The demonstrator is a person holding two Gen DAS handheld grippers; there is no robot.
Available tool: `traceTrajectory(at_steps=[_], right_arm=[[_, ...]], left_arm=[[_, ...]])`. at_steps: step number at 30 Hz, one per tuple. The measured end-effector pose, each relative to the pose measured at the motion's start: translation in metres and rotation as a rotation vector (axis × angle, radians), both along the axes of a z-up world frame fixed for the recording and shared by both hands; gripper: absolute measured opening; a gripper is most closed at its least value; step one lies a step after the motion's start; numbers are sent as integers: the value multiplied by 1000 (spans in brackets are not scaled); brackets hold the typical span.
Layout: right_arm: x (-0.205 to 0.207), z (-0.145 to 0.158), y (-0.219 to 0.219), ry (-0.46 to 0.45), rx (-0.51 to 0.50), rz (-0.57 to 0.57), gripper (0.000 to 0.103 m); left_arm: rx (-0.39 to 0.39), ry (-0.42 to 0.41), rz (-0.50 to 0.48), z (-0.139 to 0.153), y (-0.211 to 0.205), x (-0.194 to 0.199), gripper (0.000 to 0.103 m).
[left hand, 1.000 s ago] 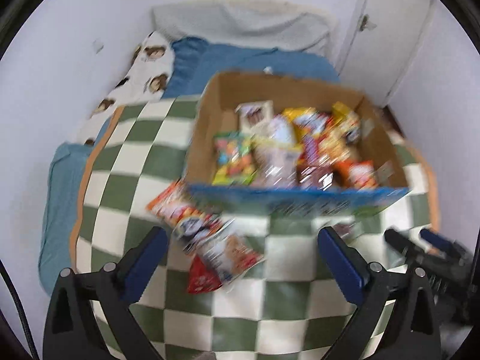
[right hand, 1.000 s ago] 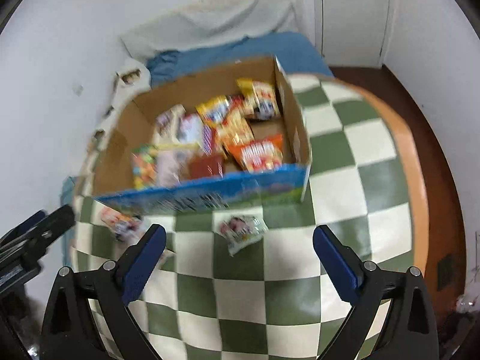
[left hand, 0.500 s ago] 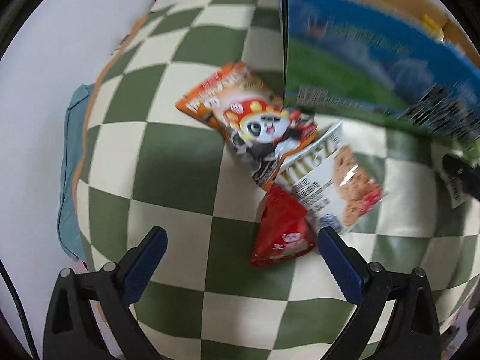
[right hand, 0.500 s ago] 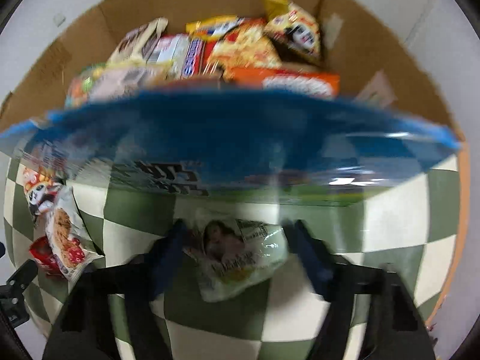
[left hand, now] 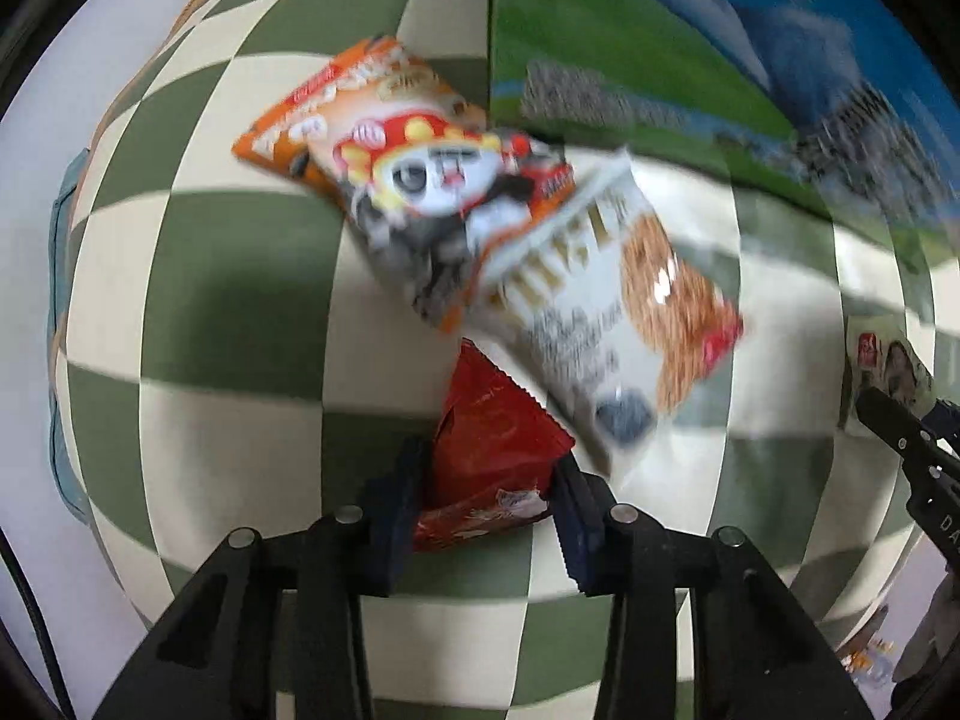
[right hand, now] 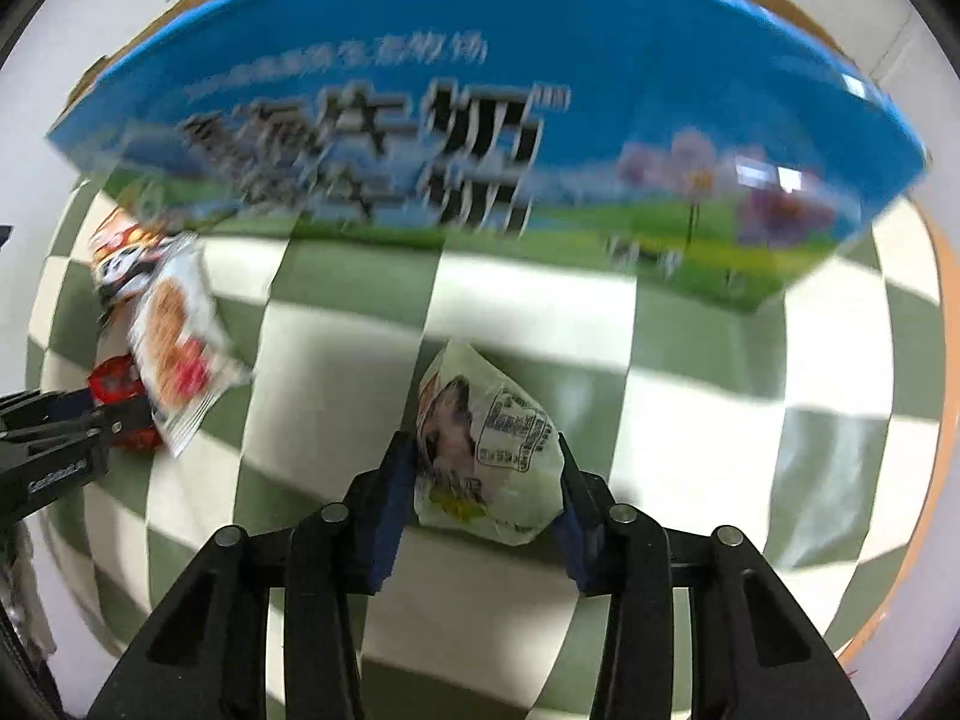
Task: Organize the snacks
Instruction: 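Grasp the small red packet with the left gripper while the right grasps the white cartoon packet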
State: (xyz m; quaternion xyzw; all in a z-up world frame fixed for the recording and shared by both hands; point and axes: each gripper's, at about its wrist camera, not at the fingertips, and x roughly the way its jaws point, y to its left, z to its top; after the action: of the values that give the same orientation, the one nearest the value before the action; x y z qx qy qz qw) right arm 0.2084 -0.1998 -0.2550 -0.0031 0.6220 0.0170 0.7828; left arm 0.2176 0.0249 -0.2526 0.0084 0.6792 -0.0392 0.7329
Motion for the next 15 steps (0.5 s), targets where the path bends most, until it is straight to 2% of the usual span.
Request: traceTrajectory(at_steps=[4, 8, 11, 15], right_arm=[[-31, -3, -5, 39, 87, -5, 41], [-67, -10, -11, 77, 159, -21, 38], [-90, -17, -17, 109, 207, -45, 37], [-88, -13, -18, 122, 190, -33, 37]], left_arm=[[-38, 37, -3, 0, -1, -32, 36], [-117, 83, 1, -4, -14, -64, 36], [-123, 90, -20, -9, -29, -75, 36], [-121, 79, -32, -12, -41, -73, 36]])
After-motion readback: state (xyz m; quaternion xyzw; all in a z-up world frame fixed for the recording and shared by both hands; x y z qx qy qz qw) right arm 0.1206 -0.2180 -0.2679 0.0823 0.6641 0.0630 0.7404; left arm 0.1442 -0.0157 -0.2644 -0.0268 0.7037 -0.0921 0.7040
